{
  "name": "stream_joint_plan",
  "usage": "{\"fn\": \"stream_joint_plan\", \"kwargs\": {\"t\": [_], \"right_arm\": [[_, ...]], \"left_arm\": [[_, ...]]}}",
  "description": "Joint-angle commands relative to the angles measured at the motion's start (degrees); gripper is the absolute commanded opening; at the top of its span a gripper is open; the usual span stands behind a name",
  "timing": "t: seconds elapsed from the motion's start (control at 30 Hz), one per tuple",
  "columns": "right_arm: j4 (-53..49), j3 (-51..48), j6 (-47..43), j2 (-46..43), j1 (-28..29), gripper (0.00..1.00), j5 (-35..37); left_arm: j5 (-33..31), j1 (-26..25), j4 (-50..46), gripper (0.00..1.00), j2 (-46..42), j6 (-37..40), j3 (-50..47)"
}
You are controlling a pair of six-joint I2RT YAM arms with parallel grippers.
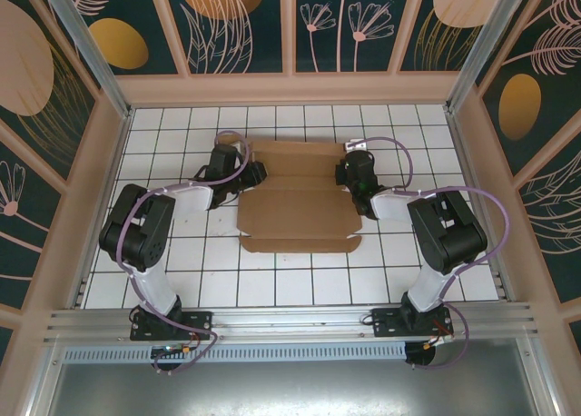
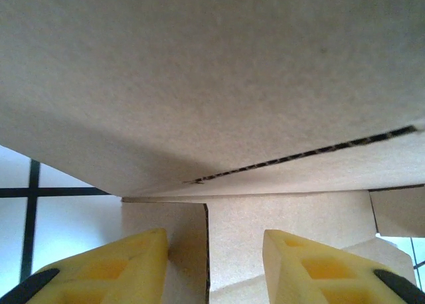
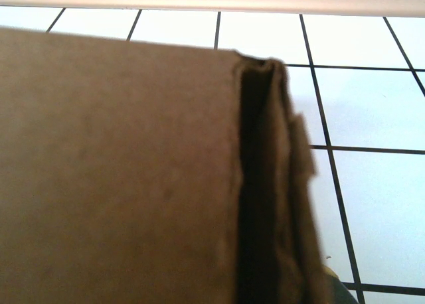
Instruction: Fold the paper box
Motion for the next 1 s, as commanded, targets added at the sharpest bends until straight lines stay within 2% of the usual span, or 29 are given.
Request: {"fn": "stream_joint_plan", "kwargs": {"t": [0.0, 0.17, 0.27, 0.4, 0.47, 0.57, 0.7, 0.77, 0.83, 0.97], "right_arm": [[-2.1, 1.4, 0.3, 1.3, 0.5, 0.00, -1.8], [-2.6, 1.9, 0.1, 1.7, 0.4, 0.00, -1.7], [-3.2, 2.5, -0.2, 1.6, -0.1, 0.00, -1.4], [-3.6, 3.2, -0.8, 0.7, -1.3, 0.00, -1.6], [-3.7, 3.8, -2.8, 0.6, -1.4, 0.00, -1.1], [-3.6, 4.2, -4.5, 0.1, -1.9, 0.00, -1.2], [-3.6, 4.5, -6.0, 0.0, -2.4, 0.00, -2.9], [-3.5, 4.4, -5.8, 0.0, -2.5, 0.00, -4.4], [-3.9, 4.6, -5.2, 0.3, -2.7, 0.00, -5.7], [-4.1, 4.5, -4.7, 0.6, -2.8, 0.00, -6.9]], "left_arm": [[3.9, -0.3, 2.8, 0.44, 3.2, -2.5, 0.8], [7.1, -1.0, 4.7, 0.48, 6.4, -5.0, 1.9], [6.0, -1.0, 3.9, 0.50, 3.8, -4.7, 1.7], [0.2, -1.0, -0.6, 0.50, -4.3, -1.5, -0.3], [-4.3, -1.0, -0.4, 0.51, -10.0, -0.1, -4.7], [-7.0, -1.0, 1.5, 0.54, -18.0, 4.1, -10.7], [-14.1, -0.7, -6.9, 0.58, -28.5, 10.1, -11.2], [-15.9, 0.9, -10.5, 0.58, -31.8, 10.8, -9.8], [-16.1, 4.5, -12.3, 0.57, -33.6, 9.5, -8.8], [-14.3, 13.3, -8.2, 0.54, -33.2, 7.9, -9.7]]}}
